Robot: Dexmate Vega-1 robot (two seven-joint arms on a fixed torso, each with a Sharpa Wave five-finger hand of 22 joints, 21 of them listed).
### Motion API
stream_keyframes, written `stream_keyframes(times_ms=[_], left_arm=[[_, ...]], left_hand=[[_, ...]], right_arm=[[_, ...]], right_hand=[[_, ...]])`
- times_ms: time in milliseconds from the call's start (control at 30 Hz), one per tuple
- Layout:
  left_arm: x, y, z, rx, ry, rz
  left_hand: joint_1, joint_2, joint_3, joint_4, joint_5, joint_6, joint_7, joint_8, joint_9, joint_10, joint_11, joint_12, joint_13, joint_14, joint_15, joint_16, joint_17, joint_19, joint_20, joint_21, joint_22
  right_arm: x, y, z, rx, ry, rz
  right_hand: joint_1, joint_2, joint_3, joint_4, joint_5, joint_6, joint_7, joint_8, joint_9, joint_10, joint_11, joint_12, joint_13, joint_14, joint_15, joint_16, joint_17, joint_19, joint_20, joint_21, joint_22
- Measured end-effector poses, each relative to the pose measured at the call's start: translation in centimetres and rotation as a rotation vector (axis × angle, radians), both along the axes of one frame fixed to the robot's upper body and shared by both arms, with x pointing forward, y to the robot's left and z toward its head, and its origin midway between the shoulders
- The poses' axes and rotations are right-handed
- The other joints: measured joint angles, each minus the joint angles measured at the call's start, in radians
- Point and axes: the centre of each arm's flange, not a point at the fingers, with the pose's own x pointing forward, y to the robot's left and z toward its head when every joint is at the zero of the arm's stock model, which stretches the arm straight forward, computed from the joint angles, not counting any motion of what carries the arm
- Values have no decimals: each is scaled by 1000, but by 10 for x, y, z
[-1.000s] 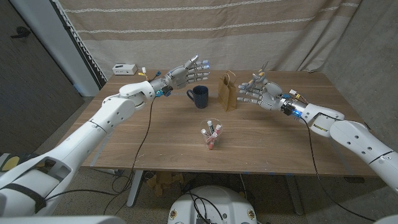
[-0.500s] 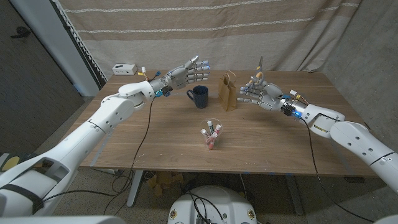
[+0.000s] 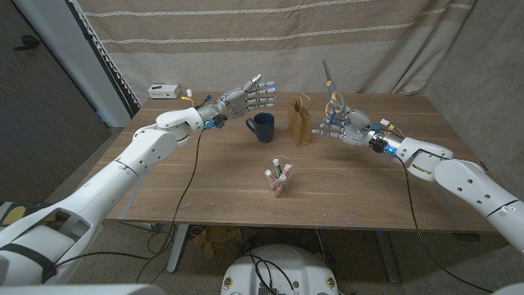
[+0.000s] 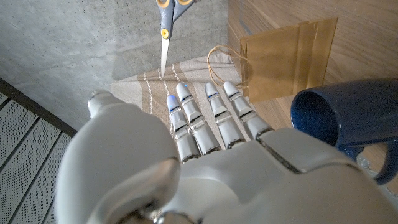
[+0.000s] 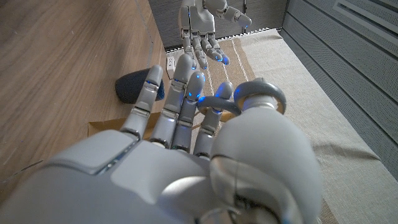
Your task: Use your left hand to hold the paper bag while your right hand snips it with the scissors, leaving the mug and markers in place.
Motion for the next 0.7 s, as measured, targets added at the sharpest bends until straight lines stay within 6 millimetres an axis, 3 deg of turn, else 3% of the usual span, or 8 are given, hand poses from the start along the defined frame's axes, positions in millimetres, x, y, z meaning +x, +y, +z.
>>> stream_keyframes(times_ms=[67, 200, 367, 500, 567, 633, 700], left_arm=[[0, 0, 0, 0, 0, -2], [0, -1, -1, -1, 2, -4], [0, -1, -2, -1, 3, -6], [0, -1, -3, -3, 6, -7], [0, -1, -3, -3, 6, -8], [0, -1, -4, -4, 7, -9], [-1, -2, -4, -5, 7, -10]], left_hand=[[0, 0, 0, 0, 0, 0, 0, 0, 0, 0, 0, 0, 0, 0, 0, 0, 0, 0, 0, 0, 0], [0, 0, 0, 0, 0, 5, -5, 0, 0, 0, 0, 0, 0, 0, 0, 0, 0, 0, 0, 0, 2], [0, 0, 0, 0, 0, 11, 0, 0, 0, 0, 0, 0, 0, 0, 0, 0, 0, 0, 0, 0, 2], [0, 0, 0, 0, 0, 11, 0, 0, 0, 0, 0, 0, 0, 0, 0, 0, 0, 0, 0, 0, 2], [0, 0, 0, 0, 0, 15, -4, 0, 0, 2, 2, 0, 0, 0, 0, 0, 0, 0, 0, 0, 2], [0, 0, 0, 0, 0, 18, -7, 2, 0, 5, 5, 0, 0, 0, 0, 0, 0, 0, 0, 0, 2], [0, 0, 0, 0, 0, 18, -7, 4, 0, 8, 2, 0, 0, 0, 0, 0, 0, 0, 0, 0, 2]], right_arm=[[0, 0, 0, 3, 4, -2], [1, 1, -3, 13, 18, -6], [1, 1, -5, 24, 31, -8], [1, 2, -7, 38, 47, -14], [1, 2, -8, 42, 51, -16], [2, 2, -8, 47, 56, -22], [2, 2, -9, 54, 61, -27]], right_hand=[[0, 0, 0, 0, 4, -2, -1, 4, 0, 0, 0, 35, 42, 21, -6, 21, 10, 0, 0, 0, 0], [4, -4, -8, 7, 8, 18, -6, 12, 0, 0, -1, 115, 134, 52, -9, 96, 59, 30, -30, 0, 4], [9, -9, -19, 17, 15, 50, -34, 24, 0, 1, -16, 231, 294, 73, -27, 205, 129, 72, -72, 16, 9], [1, -2, -24, 21, 16, 77, -61, 35, 0, -1, -18, 292, 331, 89, -32, 251, 142, 89, -89, 24, 14], [-6, 1, -24, 21, 16, 90, -74, 35, 0, 17, 0, 302, 314, 94, -33, 260, 135, 89, -89, 23, 13], [-7, 1, -24, 21, 17, 105, -89, 39, 0, 56, 18, 254, 197, 105, -36, 239, 96, 89, -89, 24, 12], [-8, 2, -25, 21, 19, 128, -88, 39, -3, 93, 25, 184, 76, 120, -41, 203, 50, 85, -85, 24, 11]])
